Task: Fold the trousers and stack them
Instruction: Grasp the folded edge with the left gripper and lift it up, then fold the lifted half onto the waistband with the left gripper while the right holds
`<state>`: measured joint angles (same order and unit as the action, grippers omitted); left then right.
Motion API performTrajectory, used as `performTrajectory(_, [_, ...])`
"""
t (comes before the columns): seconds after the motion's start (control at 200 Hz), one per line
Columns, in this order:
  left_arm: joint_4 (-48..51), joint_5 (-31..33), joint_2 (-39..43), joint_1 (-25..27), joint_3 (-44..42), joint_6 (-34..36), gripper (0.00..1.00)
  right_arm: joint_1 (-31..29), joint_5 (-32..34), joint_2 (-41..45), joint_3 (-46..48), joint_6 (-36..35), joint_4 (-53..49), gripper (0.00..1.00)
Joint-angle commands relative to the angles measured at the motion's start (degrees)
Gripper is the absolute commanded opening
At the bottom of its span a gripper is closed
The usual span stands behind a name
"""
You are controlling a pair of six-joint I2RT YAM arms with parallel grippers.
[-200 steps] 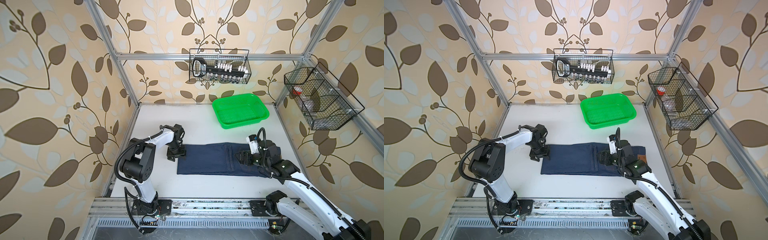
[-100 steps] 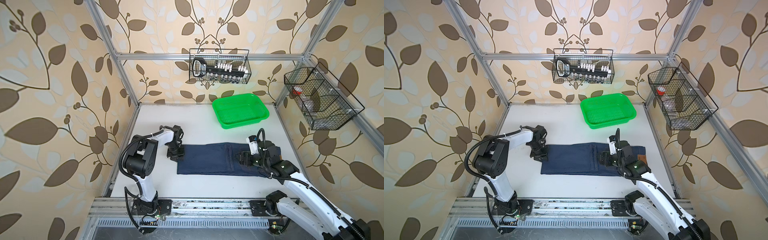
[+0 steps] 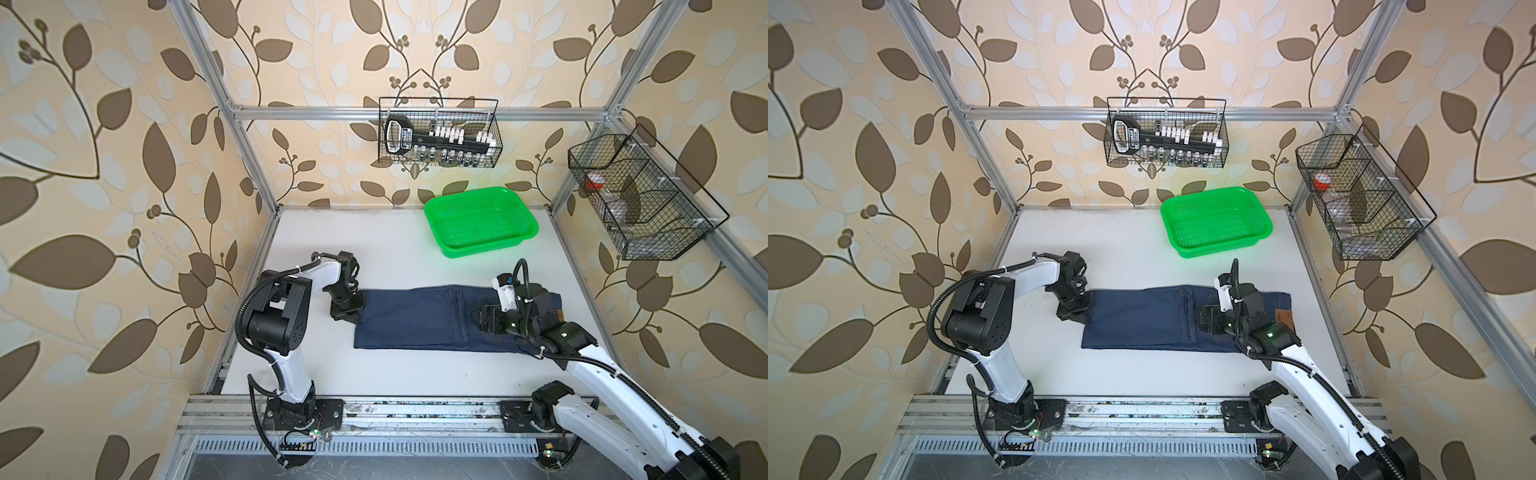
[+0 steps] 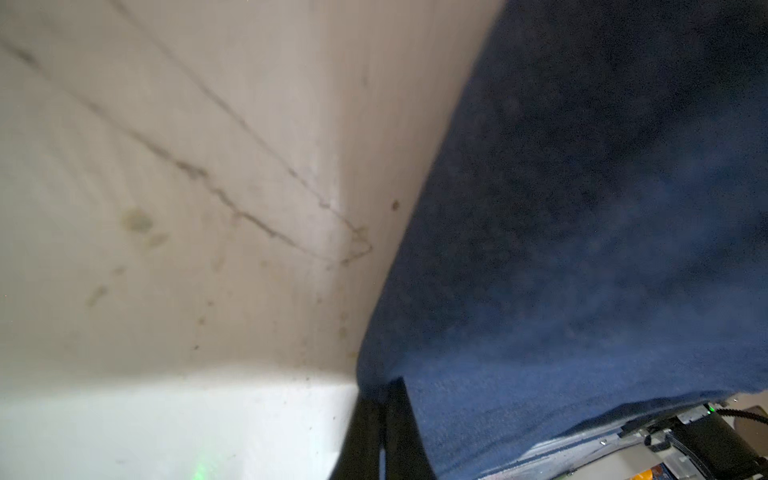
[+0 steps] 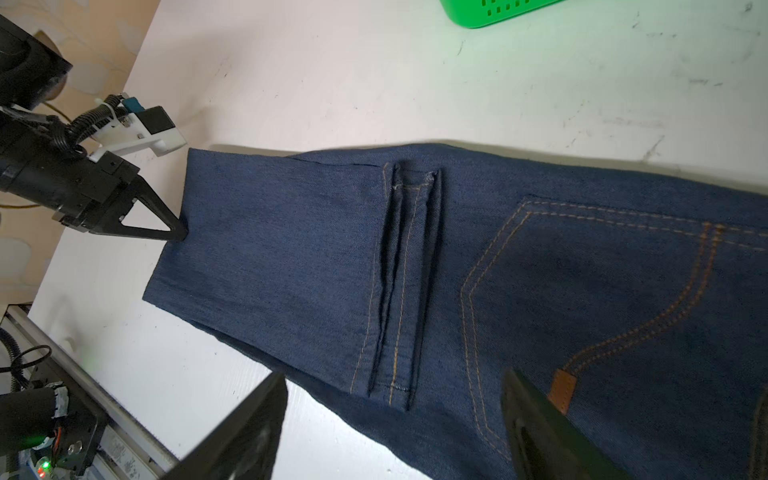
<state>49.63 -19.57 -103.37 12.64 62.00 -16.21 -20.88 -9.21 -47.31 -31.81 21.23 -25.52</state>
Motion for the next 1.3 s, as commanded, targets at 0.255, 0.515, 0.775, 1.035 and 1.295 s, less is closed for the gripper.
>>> performTrajectory(0.255, [13.7,-1.4,8.7,-8.7,7.8,0.8,0.0,0.2,0.6,0.6,-2.3,-1.3,-2.5,0.82])
performTrajectory(0.515, [21.7,0.2,14.3,-18.4,16.6,-2.9,0.0,2.1,-0.5,-0.4,-5.5,-3.2,-5.3,0.82])
performTrajectory(0.775, [19.8,1.0,19.4,-21.7,25.1,-12.6,0.0,3.1,-1.4,-2.9,-6.1,-3.8,-6.7,0.82])
performTrajectory(1.035, [17.6,-3.4,20.5,-17.1,30.8,-17.9,0.0,3.2,-2.0,-4.8,-2.6,-1.6,-4.1,0.81])
performTrajectory(1.295, [9.8,-4.0,22.1,1.3,32.1,-29.3,0.0,3.3,-3.4,-8.0,2.8,1.6,0.4,0.73])
